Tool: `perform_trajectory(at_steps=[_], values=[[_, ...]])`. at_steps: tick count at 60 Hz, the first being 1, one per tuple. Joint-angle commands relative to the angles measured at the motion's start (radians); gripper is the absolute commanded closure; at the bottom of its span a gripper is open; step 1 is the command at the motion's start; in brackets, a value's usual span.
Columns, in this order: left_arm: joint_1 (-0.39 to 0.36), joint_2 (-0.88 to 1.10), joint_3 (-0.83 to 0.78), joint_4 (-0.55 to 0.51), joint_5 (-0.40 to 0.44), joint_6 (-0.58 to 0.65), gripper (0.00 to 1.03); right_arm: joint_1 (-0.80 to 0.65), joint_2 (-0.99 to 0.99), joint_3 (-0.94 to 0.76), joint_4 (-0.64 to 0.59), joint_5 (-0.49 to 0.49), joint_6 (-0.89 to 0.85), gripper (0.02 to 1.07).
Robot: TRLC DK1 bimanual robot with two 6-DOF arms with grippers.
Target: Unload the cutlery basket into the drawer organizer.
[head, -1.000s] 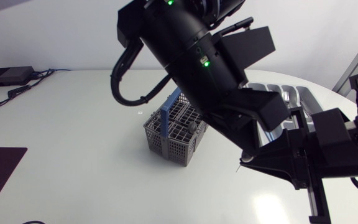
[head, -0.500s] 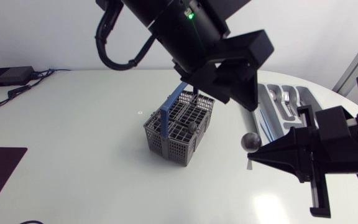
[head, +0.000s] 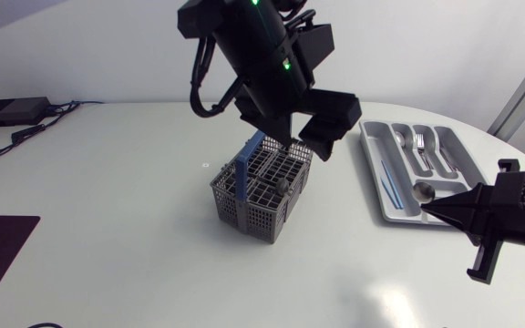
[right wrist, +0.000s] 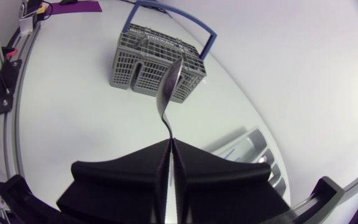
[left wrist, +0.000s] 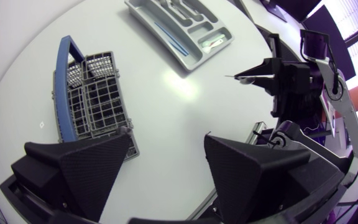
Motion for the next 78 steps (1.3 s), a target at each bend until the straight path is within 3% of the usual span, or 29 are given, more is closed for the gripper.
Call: perform_trajectory(at_steps=[1,21,35,48,51,68,78], values=[[-0.002,0.022,-0.021,0.010,-0.018,-0.034,0.06,-0.071,0.055,-0.033,0.033,-0.024,-0.089,1.01],[0.010,0.039,-0.066,0.099,-0.068,0.003,0.11,-0.241,0.235,-0.103,0.360,-0.050,-0.168,1.01],[-0.007,-0.021,-0.208,0.316,-0.151,0.012,0.12,-0.274,0.335,-0.146,0.604,-0.024,-0.166,1.01],[-0.010,-0.078,-0.319,0.442,-0.174,0.026,0.12,-0.275,0.445,-0.162,0.848,0.037,-0.165,1.01],[-0.010,-0.092,-0.339,0.456,-0.174,0.026,0.12,-0.272,0.503,-0.166,0.940,0.062,-0.166,1.01],[-0.013,-0.193,-0.415,0.476,-0.174,0.032,0.12,-0.263,0.750,-0.148,1.194,0.163,-0.244,1.01],[-0.010,-0.248,-0.472,0.490,-0.174,0.044,0.12,-0.238,0.815,-0.152,1.274,0.220,-0.297,1.01]])
